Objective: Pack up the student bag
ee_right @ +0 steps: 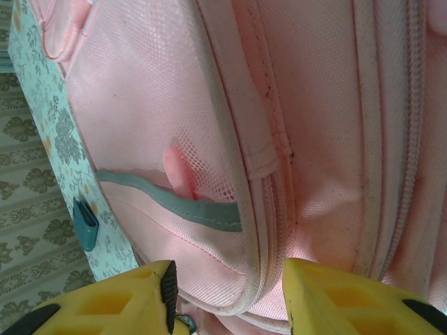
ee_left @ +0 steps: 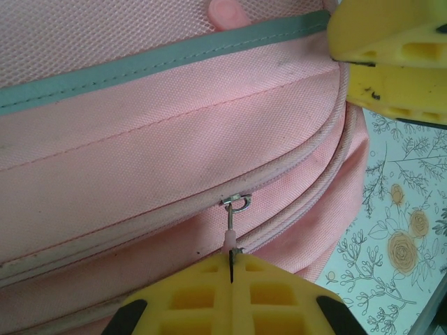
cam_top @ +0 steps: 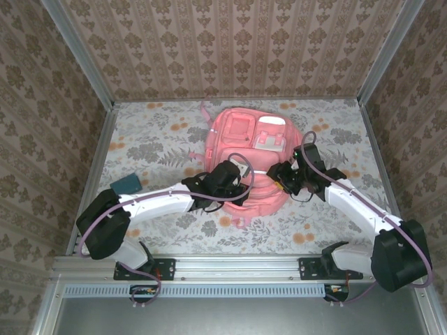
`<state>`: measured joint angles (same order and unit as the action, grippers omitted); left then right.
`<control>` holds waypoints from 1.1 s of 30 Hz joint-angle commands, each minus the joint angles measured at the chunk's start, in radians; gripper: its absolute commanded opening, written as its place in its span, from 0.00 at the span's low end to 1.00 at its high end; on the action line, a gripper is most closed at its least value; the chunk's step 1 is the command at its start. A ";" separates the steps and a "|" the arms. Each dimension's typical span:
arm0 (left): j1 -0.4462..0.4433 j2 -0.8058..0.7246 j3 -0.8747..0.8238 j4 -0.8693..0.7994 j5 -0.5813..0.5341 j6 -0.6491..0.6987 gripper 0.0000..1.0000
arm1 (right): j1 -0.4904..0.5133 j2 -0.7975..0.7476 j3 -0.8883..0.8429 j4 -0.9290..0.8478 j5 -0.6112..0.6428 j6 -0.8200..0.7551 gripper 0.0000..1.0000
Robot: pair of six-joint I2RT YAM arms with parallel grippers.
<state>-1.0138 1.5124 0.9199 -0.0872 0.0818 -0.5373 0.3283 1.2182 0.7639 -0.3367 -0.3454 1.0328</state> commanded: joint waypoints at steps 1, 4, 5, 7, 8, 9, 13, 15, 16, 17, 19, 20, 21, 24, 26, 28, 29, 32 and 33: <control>0.004 0.016 0.025 -0.026 -0.016 0.000 0.00 | 0.008 0.015 0.010 0.026 -0.017 0.022 0.45; 0.005 0.024 0.024 -0.027 -0.009 -0.007 0.06 | 0.008 0.026 0.003 0.037 -0.022 0.023 0.45; 0.007 0.026 0.023 -0.026 -0.006 -0.007 0.11 | 0.008 0.030 0.003 0.042 -0.026 0.024 0.45; 0.010 0.033 0.026 -0.024 0.003 -0.008 0.20 | 0.008 0.033 0.002 0.050 -0.032 0.026 0.45; 0.011 0.039 0.027 -0.025 0.008 -0.009 0.24 | 0.008 0.033 0.001 0.052 -0.033 0.026 0.45; 0.014 0.044 0.032 -0.025 0.014 -0.009 0.27 | 0.009 0.034 0.002 0.053 -0.032 0.025 0.45; 0.018 0.070 0.042 -0.024 0.027 -0.008 0.31 | 0.009 0.033 0.005 0.051 -0.032 0.024 0.45; 0.018 0.076 0.045 -0.017 0.033 -0.004 0.32 | 0.010 0.032 0.003 0.051 -0.034 0.024 0.45; 0.019 0.078 0.047 -0.014 0.033 -0.001 0.33 | 0.009 0.032 0.002 0.052 -0.035 0.023 0.45; 0.021 0.080 0.048 -0.014 0.033 0.000 0.33 | 0.010 0.033 0.002 0.051 -0.035 0.024 0.45; 0.022 0.086 0.054 -0.010 0.036 0.006 0.34 | 0.009 0.033 0.000 0.053 -0.037 0.023 0.45; 0.022 0.089 0.059 -0.011 0.038 0.009 0.34 | 0.011 0.033 0.000 0.054 -0.037 0.023 0.45; 0.022 0.094 0.062 -0.013 0.038 0.011 0.34 | 0.010 0.035 0.000 0.054 -0.038 0.023 0.45; 0.023 0.106 0.075 -0.027 0.035 0.017 0.31 | 0.009 0.035 0.001 0.052 -0.037 0.024 0.45; 0.023 0.108 0.076 -0.034 0.031 0.023 0.22 | 0.010 0.035 0.001 0.046 -0.028 0.024 0.44; 0.022 0.101 0.073 -0.041 0.020 0.026 0.14 | 0.009 0.033 0.003 0.036 -0.015 0.022 0.42; 0.022 0.096 0.072 -0.047 0.010 0.031 0.09 | 0.009 0.030 0.003 0.030 -0.005 0.020 0.39; 0.023 0.069 0.068 -0.070 -0.021 0.050 0.01 | 0.010 0.023 0.007 0.011 0.039 0.008 0.28; 0.023 0.057 0.063 -0.077 -0.035 0.056 0.00 | 0.010 0.020 0.012 -0.003 0.064 -0.001 0.23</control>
<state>-0.9997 1.6073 0.9688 -0.1066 0.1009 -0.5125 0.3321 1.2453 0.7639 -0.3210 -0.3363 1.0443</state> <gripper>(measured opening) 0.040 0.254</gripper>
